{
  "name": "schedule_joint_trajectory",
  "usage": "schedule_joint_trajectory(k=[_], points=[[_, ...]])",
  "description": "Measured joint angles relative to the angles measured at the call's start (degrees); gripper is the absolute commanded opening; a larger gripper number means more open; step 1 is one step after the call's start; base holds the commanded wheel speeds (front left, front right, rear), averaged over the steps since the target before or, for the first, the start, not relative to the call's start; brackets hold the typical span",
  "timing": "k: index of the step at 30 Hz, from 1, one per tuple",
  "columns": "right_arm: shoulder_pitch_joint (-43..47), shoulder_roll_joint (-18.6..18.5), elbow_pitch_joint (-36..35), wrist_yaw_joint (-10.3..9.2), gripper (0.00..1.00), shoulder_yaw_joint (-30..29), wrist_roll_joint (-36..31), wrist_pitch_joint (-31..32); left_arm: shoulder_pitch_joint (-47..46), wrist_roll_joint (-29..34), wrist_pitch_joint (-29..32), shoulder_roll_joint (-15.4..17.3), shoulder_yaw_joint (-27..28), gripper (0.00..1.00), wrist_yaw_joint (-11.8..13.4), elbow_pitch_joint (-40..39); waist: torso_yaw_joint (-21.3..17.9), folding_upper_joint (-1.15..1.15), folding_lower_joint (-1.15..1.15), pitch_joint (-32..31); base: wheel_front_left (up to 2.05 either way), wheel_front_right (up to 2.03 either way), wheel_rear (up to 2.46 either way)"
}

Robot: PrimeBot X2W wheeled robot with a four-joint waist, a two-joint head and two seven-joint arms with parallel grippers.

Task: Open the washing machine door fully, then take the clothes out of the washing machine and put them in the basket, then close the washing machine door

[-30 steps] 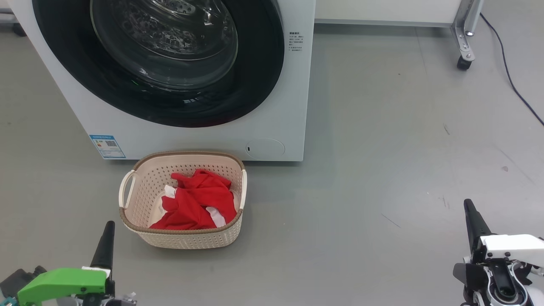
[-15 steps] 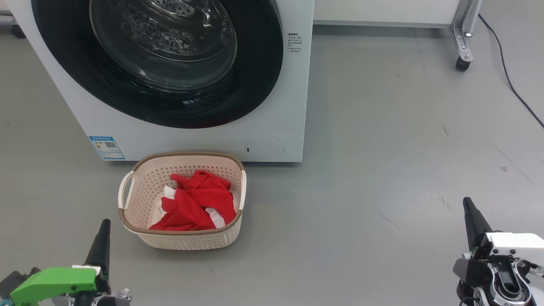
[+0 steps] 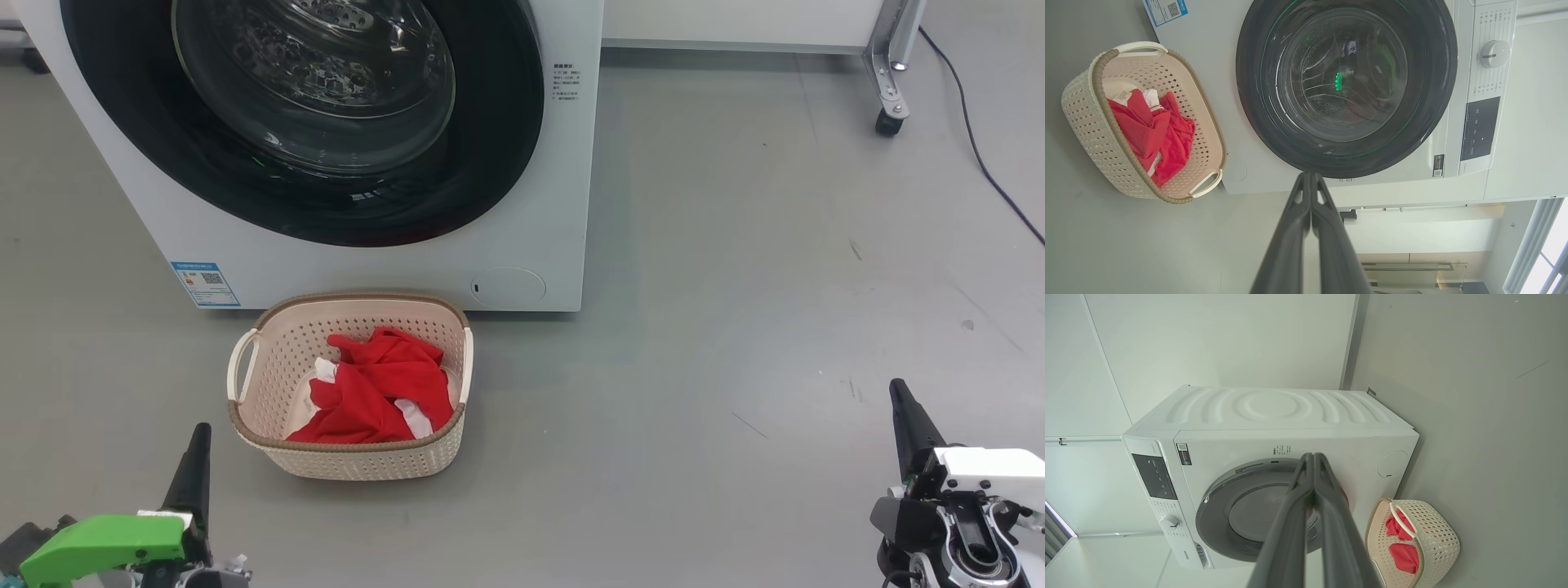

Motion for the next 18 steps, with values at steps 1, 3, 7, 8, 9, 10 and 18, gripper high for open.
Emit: schedule_joint_trajectory(k=[1,3,7,8,9,10,18], points=[[0.0,0.0,0.02,0.0,0.0,-0.01,0.0,0.0,-0.01,0.0,0.0,0.0,0.01,0.0,0.0,0.02,0.0,0.0,0.0,0.0,0.0,0.0,0.0],[0.0,0.01,0.05,0.0,0.0,-0.01,0.0,0.0,-0.01,0.0,0.0,0.0,0.02,0.0,0.0,0.04,0.0,0.0,0.0,0.0,0.0,0.0,0.0],[-0.01,0.01,0.13,0.0,0.0,-0.02,0.0,0.0,-0.04,0.0,0.01,0.0,0.04,0.0,0.0,0.09,0.0,0.0,0.0,0.0,0.0,0.0,0.0],[-0.01,0.01,0.14,0.0,0.0,-0.02,0.0,0.0,-0.04,0.0,0.01,0.0,0.05,0.0,0.0,0.1,0.0,0.0,0.0,0.0,0.0,0.0,0.0],[-0.03,0.01,0.15,0.0,0.0,-0.03,0.0,0.0,-0.05,0.0,0.01,0.0,0.07,0.0,0.0,0.12,0.0,0.0,0.0,-0.01,0.0,0.0,0.0],[-0.04,0.01,0.15,0.0,0.0,-0.04,0.0,0.0,-0.07,0.0,0.01,0.0,0.07,0.0,0.0,0.14,0.0,0.0,0.0,-0.01,0.0,0.0,0.0],[-0.11,0.01,0.2,0.0,0.0,-0.08,0.0,0.0,-0.14,0.0,0.01,-0.01,0.11,0.0,0.0,0.33,0.0,0.0,0.0,-0.01,0.0,0.0,0.0]])
